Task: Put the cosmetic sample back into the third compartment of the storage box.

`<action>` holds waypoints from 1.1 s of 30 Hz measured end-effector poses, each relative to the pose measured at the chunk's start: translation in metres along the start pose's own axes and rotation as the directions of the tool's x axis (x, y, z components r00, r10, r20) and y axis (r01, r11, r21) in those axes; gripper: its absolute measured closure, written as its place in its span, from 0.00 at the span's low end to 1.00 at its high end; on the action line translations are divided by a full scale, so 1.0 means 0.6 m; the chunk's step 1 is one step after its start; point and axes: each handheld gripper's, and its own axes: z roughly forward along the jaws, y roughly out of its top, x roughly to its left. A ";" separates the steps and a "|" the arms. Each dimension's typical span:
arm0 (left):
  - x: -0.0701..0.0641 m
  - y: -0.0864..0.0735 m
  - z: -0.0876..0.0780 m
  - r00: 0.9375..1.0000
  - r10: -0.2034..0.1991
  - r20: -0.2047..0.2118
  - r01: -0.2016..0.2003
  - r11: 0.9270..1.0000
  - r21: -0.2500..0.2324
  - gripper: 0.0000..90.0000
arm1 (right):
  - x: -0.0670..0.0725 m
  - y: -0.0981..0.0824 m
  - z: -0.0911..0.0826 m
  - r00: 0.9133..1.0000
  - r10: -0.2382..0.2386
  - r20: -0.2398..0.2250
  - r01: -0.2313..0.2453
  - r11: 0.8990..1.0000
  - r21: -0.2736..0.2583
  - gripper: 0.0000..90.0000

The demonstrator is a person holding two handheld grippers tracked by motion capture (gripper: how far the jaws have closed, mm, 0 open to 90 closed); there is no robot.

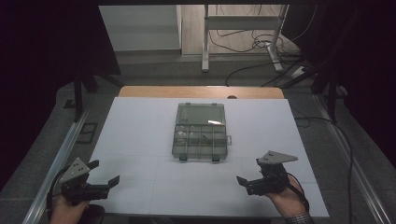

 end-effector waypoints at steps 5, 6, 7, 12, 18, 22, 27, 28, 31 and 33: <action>0.000 0.000 0.000 1.000 -0.001 -0.001 0.001 1.000 0.000 0.03 | -0.003 -0.007 -0.010 1.000 0.007 0.012 -0.007 1.000 -0.010 0.03; 0.000 0.000 0.000 1.000 -0.001 -0.001 0.001 1.000 0.000 0.03 | -0.004 -0.009 -0.013 1.000 0.009 0.015 -0.009 1.000 -0.010 0.03; 0.000 0.000 0.000 1.000 -0.001 -0.001 0.001 1.000 -0.001 0.03 | -0.005 -0.011 -0.015 1.000 0.012 0.019 -0.011 1.000 -0.013 0.03; 0.000 0.000 0.000 1.000 -0.002 -0.002 0.002 1.000 0.000 0.03 | -0.011 -0.020 -0.027 0.999 0.022 0.035 -0.021 1.000 -0.014 0.02; 0.000 0.000 0.000 1.000 0.000 -0.003 0.000 1.000 0.001 0.03 | -0.014 -0.029 -0.035 0.999 0.032 0.043 -0.031 0.999 -0.018 0.01; 0.000 0.000 0.000 1.000 -0.001 -0.003 0.001 1.000 -0.001 0.03 | -0.015 -0.036 -0.042 0.997 0.042 0.063 -0.041 0.999 -0.019 0.01; 0.000 0.000 0.000 1.000 -0.001 -0.003 0.001 1.000 -0.001 0.03 | -0.019 -0.048 -0.052 0.994 0.056 0.095 -0.055 0.998 -0.020 0.00; 0.000 0.000 0.000 1.000 -0.001 -0.003 0.001 1.000 0.000 0.03 | -0.020 -0.050 -0.053 0.993 0.059 0.099 -0.057 0.998 -0.022 0.00; 0.000 0.000 0.000 1.000 -0.001 -0.005 0.001 1.000 0.000 0.03 | -0.021 -0.058 -0.060 0.991 0.071 0.112 -0.069 0.997 -0.026 0.00; 0.000 0.000 0.000 1.000 -0.001 -0.005 0.001 1.000 -0.001 0.03 | -0.022 -0.064 -0.065 0.989 0.080 0.121 -0.077 0.997 -0.027 0.00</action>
